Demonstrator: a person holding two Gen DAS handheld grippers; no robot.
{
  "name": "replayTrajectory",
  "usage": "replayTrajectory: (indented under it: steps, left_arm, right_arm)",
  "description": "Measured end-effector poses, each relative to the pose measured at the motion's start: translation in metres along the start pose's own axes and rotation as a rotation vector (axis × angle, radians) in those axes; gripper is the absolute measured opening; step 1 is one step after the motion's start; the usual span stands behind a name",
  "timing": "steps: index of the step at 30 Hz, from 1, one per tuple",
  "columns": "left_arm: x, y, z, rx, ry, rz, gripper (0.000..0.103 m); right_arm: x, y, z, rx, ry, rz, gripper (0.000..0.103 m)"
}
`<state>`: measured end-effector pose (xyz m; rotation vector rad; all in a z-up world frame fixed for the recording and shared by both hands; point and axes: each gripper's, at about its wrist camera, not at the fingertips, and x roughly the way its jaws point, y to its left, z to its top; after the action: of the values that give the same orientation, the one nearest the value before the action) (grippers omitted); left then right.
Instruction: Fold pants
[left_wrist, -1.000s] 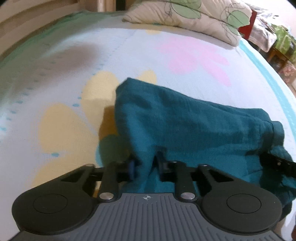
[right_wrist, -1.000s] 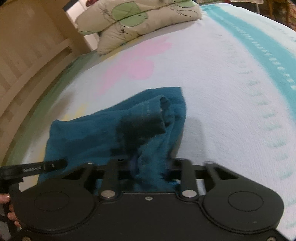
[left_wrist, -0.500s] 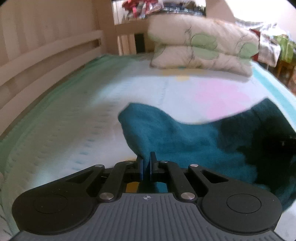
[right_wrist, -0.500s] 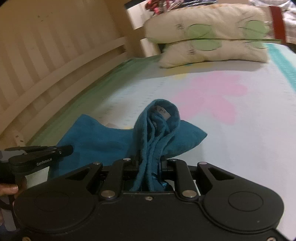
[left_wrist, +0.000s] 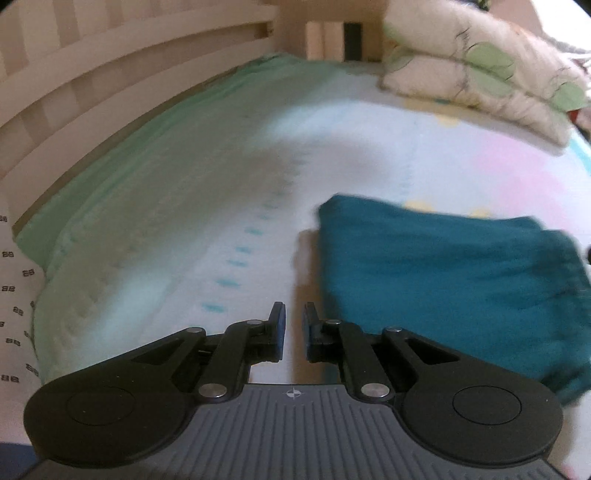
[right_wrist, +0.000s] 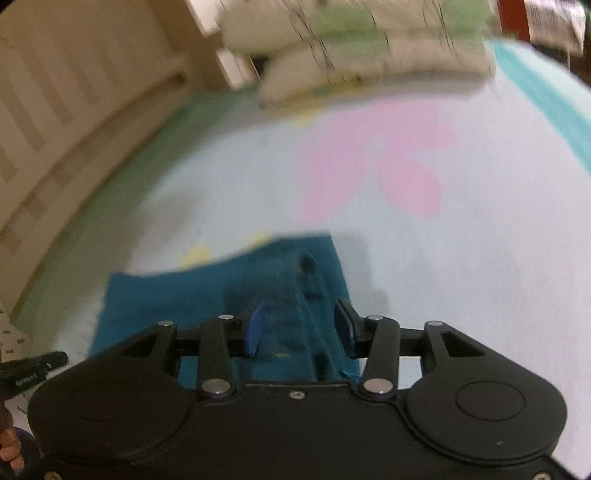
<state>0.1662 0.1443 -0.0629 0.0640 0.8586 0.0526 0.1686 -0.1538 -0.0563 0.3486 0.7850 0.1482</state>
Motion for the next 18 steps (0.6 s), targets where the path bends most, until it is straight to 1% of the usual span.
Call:
replayTrajectory:
  steps: [2,4,6,8,10,11,12,13,16,18]
  left_arm:
    - [-0.012,-0.005,-0.008,-0.002,-0.020,-0.031,0.011]
    - [-0.019,-0.019,-0.016,0.017,-0.028,-0.068,0.011]
    - [-0.017,-0.036,-0.027,0.048,-0.005,-0.085,0.011]
    - [-0.008,-0.045,-0.040,0.064,0.034,-0.089,0.011]
    - [0.003,-0.049,-0.054,0.061,0.090,-0.090,0.011]
    - [0.008,-0.049,-0.060,0.056,0.106,-0.088,0.011]
    - [0.010,-0.049,-0.066,0.051,0.094,-0.085,0.011]
    - [0.009,-0.050,-0.069,0.053,0.068,-0.080,0.011]
    - [0.003,-0.054,-0.063,0.073,0.069,-0.057,0.011]
    - [-0.006,-0.055,-0.058,0.058,0.070,-0.051,0.011]
  right_arm:
    - [-0.011,0.019,-0.010,-0.053,-0.023,0.033,0.053]
    - [-0.015,0.037,-0.024,-0.129,-0.021,0.058,0.053]
    - [-0.014,0.052,-0.040,-0.208,0.008,0.056,0.052]
    - [-0.005,0.058,-0.060,-0.258,0.061,0.022,0.051]
    - [0.003,0.051,-0.078,-0.253,0.116,-0.010,0.047]
    - [0.005,0.046,-0.084,-0.240,0.137,-0.020,0.045]
    - [0.008,0.042,-0.088,-0.222,0.157,-0.022,0.041]
    - [0.009,0.037,-0.093,-0.203,0.164,-0.014,0.041]
    - [0.000,0.037,-0.088,-0.185,0.140,-0.010,0.041]
    - [-0.009,0.039,-0.081,-0.181,0.114,-0.010,0.042]
